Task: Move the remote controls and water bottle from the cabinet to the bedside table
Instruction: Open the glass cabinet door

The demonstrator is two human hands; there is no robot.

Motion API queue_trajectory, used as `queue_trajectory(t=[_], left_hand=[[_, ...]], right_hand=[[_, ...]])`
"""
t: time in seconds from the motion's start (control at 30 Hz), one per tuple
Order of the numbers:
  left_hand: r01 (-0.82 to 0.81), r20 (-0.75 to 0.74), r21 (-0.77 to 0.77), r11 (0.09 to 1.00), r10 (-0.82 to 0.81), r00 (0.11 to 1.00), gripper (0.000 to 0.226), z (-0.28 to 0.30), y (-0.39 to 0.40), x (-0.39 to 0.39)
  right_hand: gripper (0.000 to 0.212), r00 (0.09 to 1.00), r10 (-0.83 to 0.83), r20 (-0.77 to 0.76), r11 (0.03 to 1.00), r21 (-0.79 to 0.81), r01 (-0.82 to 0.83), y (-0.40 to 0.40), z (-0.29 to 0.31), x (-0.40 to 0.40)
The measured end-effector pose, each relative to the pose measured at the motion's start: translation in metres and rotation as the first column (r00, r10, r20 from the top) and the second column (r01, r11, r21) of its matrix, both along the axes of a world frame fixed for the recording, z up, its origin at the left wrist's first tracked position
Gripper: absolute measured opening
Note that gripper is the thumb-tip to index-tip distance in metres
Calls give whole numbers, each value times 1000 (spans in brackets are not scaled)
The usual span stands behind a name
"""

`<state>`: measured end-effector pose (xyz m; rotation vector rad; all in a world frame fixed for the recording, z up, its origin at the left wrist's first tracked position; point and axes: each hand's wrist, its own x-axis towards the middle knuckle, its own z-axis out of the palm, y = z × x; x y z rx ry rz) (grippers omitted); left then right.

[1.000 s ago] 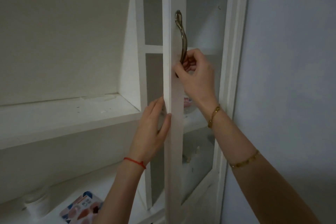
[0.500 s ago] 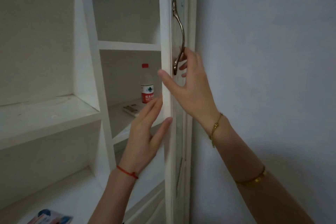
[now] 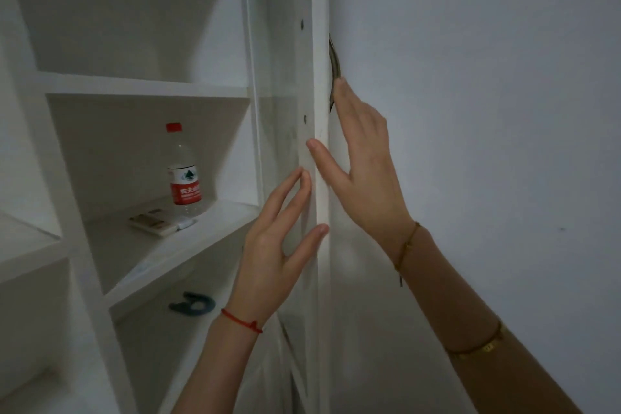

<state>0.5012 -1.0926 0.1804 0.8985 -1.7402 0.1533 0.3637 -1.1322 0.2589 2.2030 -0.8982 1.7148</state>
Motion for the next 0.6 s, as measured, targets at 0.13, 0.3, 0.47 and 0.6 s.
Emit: queue_trajectory(t=[0.13,0.3,0.47,0.6], left_hand=[[-2,41,-4,1000,2,999,68,-3,-17,-17],[-19,113,21,1000,17,993,71,-5,-36,-43],[-8,194,-9,1000,9,981,71,-10,-68,-68],[22,217,-5,1000,-20,976,68,-11,-95,-86]], right_hand=[[62,997,-74,-20,997,-2,74,-12,-2,-18],[59,986,-167,-8,986,-1,167,-26,-4,-41],[58,967,-252,-29,968,-4,252,-50,-5,-70],[57,946,-321,-47,947,-26,320,-76,-4,-94]])
